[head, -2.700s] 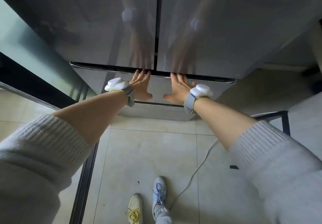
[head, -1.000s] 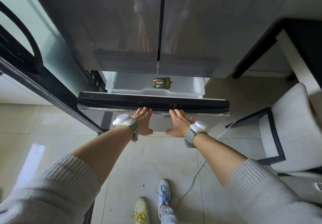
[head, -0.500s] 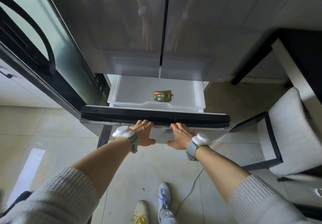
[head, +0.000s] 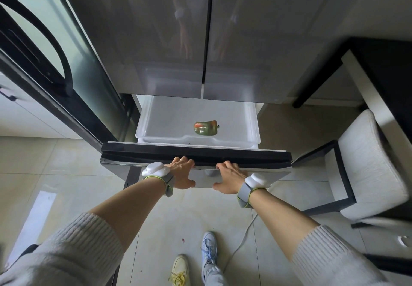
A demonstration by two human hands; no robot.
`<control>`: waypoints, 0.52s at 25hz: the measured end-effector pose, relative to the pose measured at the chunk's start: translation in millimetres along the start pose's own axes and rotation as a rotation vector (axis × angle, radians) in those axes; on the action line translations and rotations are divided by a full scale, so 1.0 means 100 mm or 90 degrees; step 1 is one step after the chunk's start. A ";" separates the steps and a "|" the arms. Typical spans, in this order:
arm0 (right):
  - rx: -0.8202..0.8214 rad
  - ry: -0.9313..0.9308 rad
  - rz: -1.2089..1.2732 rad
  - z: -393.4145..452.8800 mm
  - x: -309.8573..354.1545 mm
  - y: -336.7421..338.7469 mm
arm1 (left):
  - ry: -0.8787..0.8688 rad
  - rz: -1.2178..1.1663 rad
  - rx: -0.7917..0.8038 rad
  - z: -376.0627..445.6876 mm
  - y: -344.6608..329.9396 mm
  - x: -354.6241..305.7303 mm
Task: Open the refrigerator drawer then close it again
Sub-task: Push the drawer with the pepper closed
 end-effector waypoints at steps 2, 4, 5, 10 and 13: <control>0.000 0.004 0.007 0.00 0.00 -0.01 | 0.002 0.003 0.000 0.00 0.00 0.00; -0.003 0.003 0.005 0.00 0.01 0.00 | 0.004 0.004 -0.003 -0.01 -0.01 -0.01; -0.003 0.001 0.003 0.00 0.01 0.01 | 0.006 0.004 -0.006 -0.01 -0.02 -0.01; 0.000 -0.005 -0.002 0.02 0.00 0.03 | 0.015 -0.019 -0.002 0.02 -0.02 0.00; -0.005 -0.010 0.003 0.03 0.00 0.05 | 0.029 -0.030 0.007 0.04 -0.01 0.01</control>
Point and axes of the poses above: each hand's wrist, its own z-axis towards the middle knuckle, its own y-axis out of the back of the hand, x = y × z, the point moved 3 cm from there along z, towards the middle knuckle, and after that the axes turned 7 degrees about -z, right-handed, at the moved point
